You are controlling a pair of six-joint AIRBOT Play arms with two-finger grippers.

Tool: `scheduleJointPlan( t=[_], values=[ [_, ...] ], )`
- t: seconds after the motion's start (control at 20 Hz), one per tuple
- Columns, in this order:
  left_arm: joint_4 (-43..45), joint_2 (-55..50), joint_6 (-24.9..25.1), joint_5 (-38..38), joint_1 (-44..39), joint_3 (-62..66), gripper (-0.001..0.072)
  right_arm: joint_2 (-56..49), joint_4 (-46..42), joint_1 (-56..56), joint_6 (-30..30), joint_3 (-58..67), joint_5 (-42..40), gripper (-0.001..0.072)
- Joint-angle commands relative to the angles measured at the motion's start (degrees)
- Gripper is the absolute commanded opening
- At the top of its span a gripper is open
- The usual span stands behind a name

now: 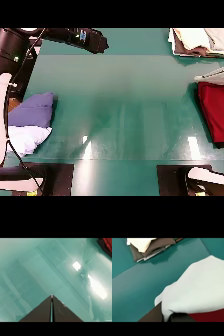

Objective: Fold the shirts.

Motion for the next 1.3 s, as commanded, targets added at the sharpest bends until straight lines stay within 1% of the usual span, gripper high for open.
scheduleJointPlan(
  t=[0.0, 0.1, 0.25, 0.4, 0.55, 0.6, 0.65, 0.7, 0.75, 0.8, 0.9, 1.0, 1.15, 1.25],
  values=[
    [0.2, 0.0, 0.2, -0.3, 0.0, 0.0, 0.0030, 4.0, -6.3, -0.2, 0.1, -0.3, 4.4, 0.0013],
    [0.3, 0.0, 0.2, -0.4, 0.0, 0.0, 0.0030, 5.9, -11.9, -0.2, 0.7, -3.2, 7.8, 0.0013],
    [0.4, 0.0, 0.2, -0.4, 0.0, 0.0, 0.0030, 10.3, -18.4, -0.9, 1.6, -12.0, 9.5, 0.0013],
    [0.4, 0.0, 1.8, -0.4, 0.0, 0.0, 0.0030, 14.7, -19.5, -5.1, 1.6, -21.3, 11.5, 0.0014],
    [0.4, 0.0, 1.7, -0.4, 0.0, 0.0, 0.0030, 18.6, -19.4, -11.7, 1.6, -30.4, 12.2, 0.0018],
    [0.4, 0.0, 1.7, -0.4, 0.0, 0.0, 0.0030, 19.6, -19.4, -13.8, 1.5, -33.2, 11.8, 0.0059],
    [0.4, 0.0, 1.7, -0.4, 0.0, 0.0, 0.0030, 20.4, -19.4, -15.4, 1.5, -35.7, 11.2, 0.0203],
    [0.4, 0.0, 1.7, -0.4, 0.0, 0.0, 0.0030, 20.9, -19.4, -16.9, 1.5, -37.7, 10.6, 0.0372],
    [0.4, 0.0, 1.7, -0.4, 0.0, 0.0, 0.0030, 21.2, -19.4, -18.4, 1.5, -39.9, 9.5, 0.0520],
    [0.4, 0.0, 1.7, -0.4, 0.0, 0.0, 0.0030, 21.3, -19.2, -19.6, 1.5, -41.0, 9.3, 0.0556],
    [0.4, 0.0, 1.7, -0.4, 0.0, 0.0, 0.0030, 21.4, -17.3, -20.3, 1.6, -40.3, 9.7, 0.0554],
    [0.4, 0.0, 1.7, -0.3, 0.0, 0.0, 0.0030, 21.5, -12.2, -18.1, 1.5, -37.0, 9.8, 0.0553],
    [0.4, 0.0, 1.7, 1.3, 0.0, 0.0, 0.0030, 21.4, -2.9, -9.2, 1.5, -31.2, 9.8, 0.0553],
    [0.4, 0.0, 1.7, 2.2, 0.0, 0.0, 0.0030, 21.4, -0.7, -0.1, 1.5, -28.1, 8.8, 0.0553]
  ],
)
